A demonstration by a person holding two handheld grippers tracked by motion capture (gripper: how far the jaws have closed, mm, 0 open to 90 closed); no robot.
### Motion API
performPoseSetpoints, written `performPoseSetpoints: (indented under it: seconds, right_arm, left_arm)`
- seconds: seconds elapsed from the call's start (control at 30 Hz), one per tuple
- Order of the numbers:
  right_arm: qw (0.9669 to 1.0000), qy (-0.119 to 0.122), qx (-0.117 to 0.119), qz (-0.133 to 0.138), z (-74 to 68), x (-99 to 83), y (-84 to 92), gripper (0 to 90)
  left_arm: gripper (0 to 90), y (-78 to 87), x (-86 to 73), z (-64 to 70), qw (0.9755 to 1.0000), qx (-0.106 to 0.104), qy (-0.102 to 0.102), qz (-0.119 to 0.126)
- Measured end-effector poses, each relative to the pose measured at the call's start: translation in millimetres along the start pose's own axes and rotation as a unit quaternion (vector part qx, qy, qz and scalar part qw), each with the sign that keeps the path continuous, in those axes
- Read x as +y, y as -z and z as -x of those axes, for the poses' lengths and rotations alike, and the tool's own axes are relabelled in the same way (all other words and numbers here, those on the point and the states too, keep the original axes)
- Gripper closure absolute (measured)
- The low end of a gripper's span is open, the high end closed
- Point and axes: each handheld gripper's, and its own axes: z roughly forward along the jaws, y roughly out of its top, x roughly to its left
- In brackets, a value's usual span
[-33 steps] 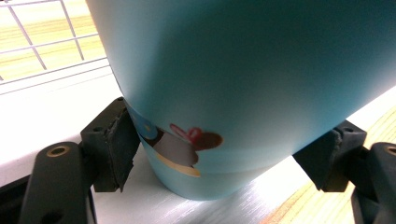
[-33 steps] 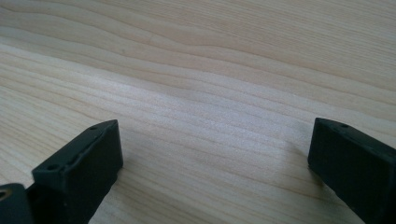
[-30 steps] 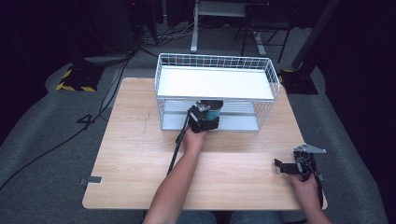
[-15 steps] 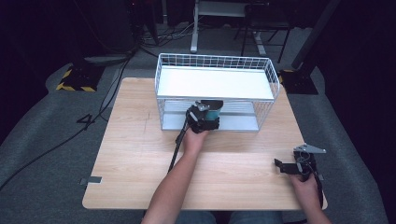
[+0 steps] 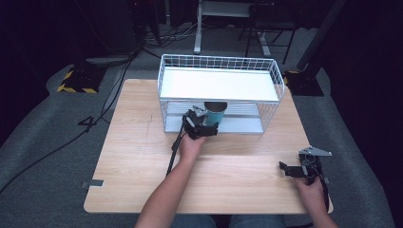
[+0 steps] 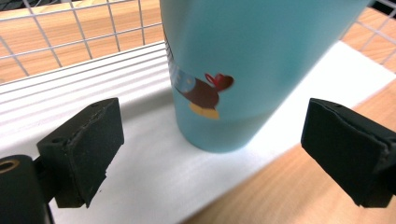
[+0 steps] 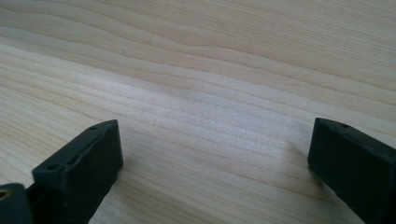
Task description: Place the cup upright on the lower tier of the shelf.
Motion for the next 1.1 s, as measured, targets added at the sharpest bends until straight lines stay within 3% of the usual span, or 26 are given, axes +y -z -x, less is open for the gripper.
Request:
performPoseSetpoints:
  seconds: [0.4, 0.6, 0.9, 1.1]
  right_arm:
    - [1.0, 0.001, 0.001, 0.0, -0.2, -0.1, -0.1, 3.1]
    - [0.9999, 0.009, 0.01, -0.001, -4.9, -0.3, 0.5, 3.0]
    - [0.9999, 0.01, 0.012, -0.001, -5.0, -0.3, 0.5, 3.0]
    - [0.9998, 0.011, 0.013, -0.001, -5.2, -0.3, 0.5, 3.0]
  left_arm:
    - [6.6, 40.6, -11.5, 0.4, 0.9999, -0.007, -0.004, 0.009]
    - [7.9, 61.4, -16.7, 2.4, 0.9996, -0.022, 0.012, 0.016]
    - [8.3, 94.1, -20.4, 14.9, 0.999, -0.034, -0.007, 0.029]
    - [8.5, 117.4, -25.1, 17.1, 0.9985, -0.049, -0.013, 0.018]
